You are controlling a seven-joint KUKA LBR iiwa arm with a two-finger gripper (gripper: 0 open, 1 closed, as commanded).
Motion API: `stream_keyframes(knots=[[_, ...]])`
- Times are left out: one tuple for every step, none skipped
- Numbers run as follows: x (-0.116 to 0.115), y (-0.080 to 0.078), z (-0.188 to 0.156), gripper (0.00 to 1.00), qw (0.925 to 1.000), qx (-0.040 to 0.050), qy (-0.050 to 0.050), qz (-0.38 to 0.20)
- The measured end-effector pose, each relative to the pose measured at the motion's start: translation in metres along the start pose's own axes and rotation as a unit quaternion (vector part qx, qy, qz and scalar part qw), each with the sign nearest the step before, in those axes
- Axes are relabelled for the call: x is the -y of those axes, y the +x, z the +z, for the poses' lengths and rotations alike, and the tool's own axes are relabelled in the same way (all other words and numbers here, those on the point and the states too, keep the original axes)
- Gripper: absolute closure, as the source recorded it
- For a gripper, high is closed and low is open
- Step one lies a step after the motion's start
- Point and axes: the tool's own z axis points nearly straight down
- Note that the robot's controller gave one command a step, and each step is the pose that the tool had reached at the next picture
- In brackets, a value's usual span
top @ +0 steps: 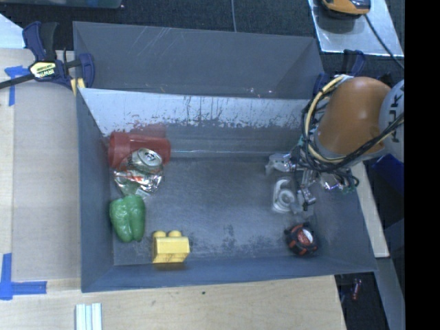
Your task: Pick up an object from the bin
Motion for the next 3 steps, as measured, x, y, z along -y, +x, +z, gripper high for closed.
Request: stream_keyframes(knots=[[0.0, -0.028, -0.003, 1.0, 0.9582, 0.0046, 0.004, -0.286], [0.0, -0.029, -0.003, 1.0, 0.9583, 0.0039, 0.004, -0.286], [-0.001, -0.028, -0.045, 1.0, 0.9586, 0.0032, 0.002, -0.285]])
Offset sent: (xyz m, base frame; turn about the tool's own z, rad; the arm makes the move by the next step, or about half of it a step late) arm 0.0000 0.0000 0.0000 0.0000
